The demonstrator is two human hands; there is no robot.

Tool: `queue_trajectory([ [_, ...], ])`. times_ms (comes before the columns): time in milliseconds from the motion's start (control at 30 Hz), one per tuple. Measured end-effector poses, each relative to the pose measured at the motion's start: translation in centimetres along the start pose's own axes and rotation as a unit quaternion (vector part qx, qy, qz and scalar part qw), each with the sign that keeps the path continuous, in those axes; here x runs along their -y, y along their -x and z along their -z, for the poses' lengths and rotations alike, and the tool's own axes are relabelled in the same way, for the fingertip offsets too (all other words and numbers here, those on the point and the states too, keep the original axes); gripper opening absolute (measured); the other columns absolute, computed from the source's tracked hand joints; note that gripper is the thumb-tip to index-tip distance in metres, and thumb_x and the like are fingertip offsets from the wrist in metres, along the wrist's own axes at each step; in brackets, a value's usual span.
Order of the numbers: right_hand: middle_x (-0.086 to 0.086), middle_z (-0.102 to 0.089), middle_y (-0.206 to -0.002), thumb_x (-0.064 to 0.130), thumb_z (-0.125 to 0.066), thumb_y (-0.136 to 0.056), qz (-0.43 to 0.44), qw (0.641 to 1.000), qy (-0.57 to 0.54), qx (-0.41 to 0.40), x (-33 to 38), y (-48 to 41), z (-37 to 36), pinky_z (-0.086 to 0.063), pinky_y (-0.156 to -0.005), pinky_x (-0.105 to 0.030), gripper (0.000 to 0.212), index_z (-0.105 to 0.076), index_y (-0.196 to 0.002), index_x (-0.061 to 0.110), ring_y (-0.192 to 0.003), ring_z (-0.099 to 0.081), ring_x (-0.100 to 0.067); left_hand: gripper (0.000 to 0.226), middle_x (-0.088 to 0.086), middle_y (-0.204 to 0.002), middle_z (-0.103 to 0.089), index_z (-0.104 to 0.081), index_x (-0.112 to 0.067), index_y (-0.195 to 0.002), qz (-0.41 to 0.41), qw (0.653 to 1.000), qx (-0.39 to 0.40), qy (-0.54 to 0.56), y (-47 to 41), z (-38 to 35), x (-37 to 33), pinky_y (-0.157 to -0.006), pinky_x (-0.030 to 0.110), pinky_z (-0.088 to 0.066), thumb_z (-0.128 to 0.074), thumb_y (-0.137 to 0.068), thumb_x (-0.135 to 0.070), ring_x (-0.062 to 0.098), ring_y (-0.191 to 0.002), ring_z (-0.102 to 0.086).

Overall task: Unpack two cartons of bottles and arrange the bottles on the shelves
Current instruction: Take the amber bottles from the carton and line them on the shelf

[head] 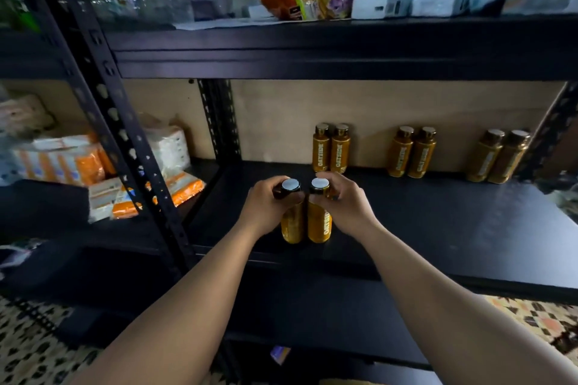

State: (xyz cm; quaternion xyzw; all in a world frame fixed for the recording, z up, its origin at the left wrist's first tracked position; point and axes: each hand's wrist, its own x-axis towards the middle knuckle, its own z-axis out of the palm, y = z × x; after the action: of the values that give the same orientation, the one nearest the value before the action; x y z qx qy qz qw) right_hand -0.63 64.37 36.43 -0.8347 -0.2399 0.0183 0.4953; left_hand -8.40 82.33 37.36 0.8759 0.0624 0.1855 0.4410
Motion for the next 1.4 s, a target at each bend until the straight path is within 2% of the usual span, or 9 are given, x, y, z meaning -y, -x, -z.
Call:
queue_trajectory([
  [167,0.01,-0.064,-0.133,0.037,-0.075,-0.09,0.024,0.999,-0.003,0.022,0.1,-1.7,-1.2,-0.045,-0.093,-0.026,0.052,-0.057,-0.139,0.037,-0.118,-0.056,-0.006,0.028,-0.014,-0.097,-0.072,-0.069,-0.032,-0.11,0.029,1.0,0.0,-0.006,-1.0,0.8,1.4,-0.082,0.029,-0.053,-0.075,-0.086,-0.045,0.002,-0.092,-0.067],
  [267,0.011,-0.059,-0.141,0.042,-0.072,-0.092,0.039,0.998,-0.001,0.039,-0.4,-2.0,-1.4,-0.043,-0.096,-0.025,0.056,-0.052,-0.144,0.038,-0.123,-0.051,-0.005,0.054,-0.011,-0.127,-0.066,-0.059,-0.031,-0.134,0.06,0.997,0.005,-0.041,-1.2,1.1,1.7,-0.099,0.035,-0.051,-0.072,-0.086,-0.052,0.008,-0.115,-0.061],
  [333,0.012,-0.054,-0.148,0.041,-0.069,-0.094,0.048,0.997,-0.001,0.062,-0.6,-2.2,-1.0,-0.04,-0.102,-0.025,0.059,-0.048,-0.149,0.038,-0.131,-0.048,-0.006,0.062,-0.007,-0.141,-0.056,-0.05,-0.031,-0.144,0.078,0.995,0.009,-0.055,-1.1,1.2,1.3,-0.1,0.032,-0.048,-0.071,-0.088,-0.048,0.011,-0.125,-0.055],
  [533,0.014,-0.056,-0.144,0.038,-0.063,-0.099,0.087,0.991,0.028,0.102,-0.4,-3.1,0.2,-0.041,-0.09,-0.018,0.049,-0.052,-0.146,0.037,-0.112,-0.054,0.002,0.045,-0.011,-0.111,-0.063,-0.064,-0.028,-0.119,0.064,0.994,-0.046,-0.073,-1.3,1.7,0.4,-0.077,0.021,-0.046,-0.079,-0.081,-0.046,0.005,-0.102,-0.06],
  [767,0.01,-0.055,-0.136,0.043,-0.068,-0.095,0.102,0.991,0.071,0.05,-0.3,-3.4,-0.9,-0.04,-0.084,-0.017,0.049,-0.058,-0.142,0.032,-0.111,-0.049,-0.001,0.043,-0.009,-0.136,-0.056,-0.059,-0.031,-0.138,0.029,0.988,0.08,-0.127,-2.5,4.8,0.7,-0.102,0.028,-0.041,-0.067,-0.095,-0.029,0.009,-0.125,-0.05],
  [900,0.009,-0.059,-0.135,0.044,-0.07,-0.093,0.095,0.992,0.072,0.027,0.0,-3.4,-1.6,-0.038,-0.08,-0.011,0.049,-0.06,-0.139,0.029,-0.11,-0.052,-0.001,0.043,-0.01,-0.138,-0.054,-0.059,-0.032,-0.136,0.016,0.987,0.112,-0.115,-3.1,5.6,1.2,-0.102,0.029,-0.04,-0.068,-0.094,-0.029,0.009,-0.126,-0.048],
  [1067,0.008,-0.061,-0.139,0.037,-0.065,-0.098,0.073,0.995,0.052,0.032,0.2,-2.8,-1.8,-0.046,-0.092,-0.021,0.048,-0.056,-0.145,0.03,-0.119,-0.054,-0.004,0.048,-0.012,-0.125,-0.06,-0.063,-0.032,-0.132,-0.011,0.988,0.117,-0.1,-3.7,5.6,1.9,-0.092,0.024,-0.044,-0.076,-0.087,-0.038,0.008,-0.118,-0.055],
  [1300,0.006,-0.058,-0.144,0.039,-0.062,-0.099,0.055,0.995,0.073,0.036,0.7,-2.9,-1.9,-0.044,-0.097,-0.027,0.051,-0.05,-0.148,0.032,-0.129,-0.054,-0.012,0.048,-0.008,-0.144,-0.055,-0.059,-0.026,-0.137,-0.038,0.984,0.129,-0.12,-4.0,6.0,1.8,-0.104,0.023,-0.035,-0.072,-0.091,-0.029,0.008,-0.133,-0.047],
  [1400,0.006,-0.053,-0.15,0.036,-0.062,-0.1,0.065,0.994,0.078,0.043,0.9,-2.8,-2.1,-0.042,-0.102,-0.027,0.05,-0.049,-0.149,0.031,-0.136,-0.049,-0.013,0.047,-0.014,-0.127,-0.059,-0.067,-0.027,-0.128,-0.037,0.989,0.102,-0.103,-3.7,5.8,1.8,-0.087,0.014,-0.038,-0.078,-0.084,-0.038,0.003,-0.115,-0.052],
])
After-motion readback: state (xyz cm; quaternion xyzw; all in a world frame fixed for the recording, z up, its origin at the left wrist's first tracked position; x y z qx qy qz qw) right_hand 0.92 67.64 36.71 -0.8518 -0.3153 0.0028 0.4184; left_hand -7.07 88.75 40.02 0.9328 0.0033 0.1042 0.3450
